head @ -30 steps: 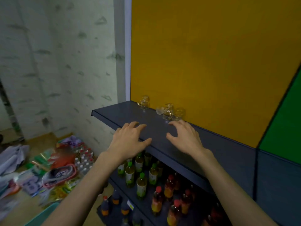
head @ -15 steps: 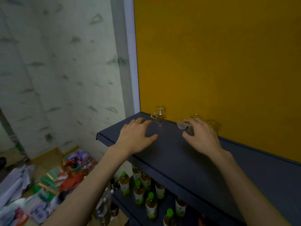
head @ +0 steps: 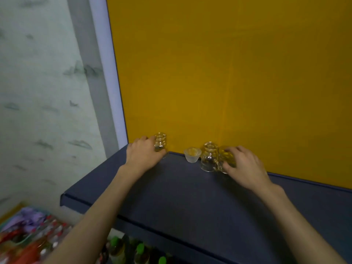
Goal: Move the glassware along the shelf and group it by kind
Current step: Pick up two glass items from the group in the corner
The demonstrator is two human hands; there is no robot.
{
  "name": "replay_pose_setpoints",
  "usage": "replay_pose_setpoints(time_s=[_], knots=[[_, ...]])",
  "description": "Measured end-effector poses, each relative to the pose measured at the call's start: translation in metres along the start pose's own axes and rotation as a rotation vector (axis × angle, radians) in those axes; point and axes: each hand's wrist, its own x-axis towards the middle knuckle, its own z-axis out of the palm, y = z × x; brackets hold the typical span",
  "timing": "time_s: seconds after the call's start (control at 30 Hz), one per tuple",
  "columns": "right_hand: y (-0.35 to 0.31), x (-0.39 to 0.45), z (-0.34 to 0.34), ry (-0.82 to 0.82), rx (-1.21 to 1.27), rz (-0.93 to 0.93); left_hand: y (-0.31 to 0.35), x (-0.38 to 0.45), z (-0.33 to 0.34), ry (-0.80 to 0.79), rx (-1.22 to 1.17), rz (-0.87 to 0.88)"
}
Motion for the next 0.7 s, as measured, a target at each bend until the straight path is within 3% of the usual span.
replay_pose_setpoints(time_s=[0.3, 0.5, 0.7], knots=[[0.001, 0.007, 0.005, 0.043, -0.069, 0.239, -0.035, 0.073, 0.038, -0.004, -0.061, -0.020], [0.002, 0.009, 0.017, 0.006, -0.055, 0.351, -0.048, 0.102, 0.063, -0.182, -0.205, 0.000], [0.005, 0.009, 0.028, -0.029, -0.035, 0.396, -0.050, 0.114, 0.071, -0.213, -0.194, 0.041]])
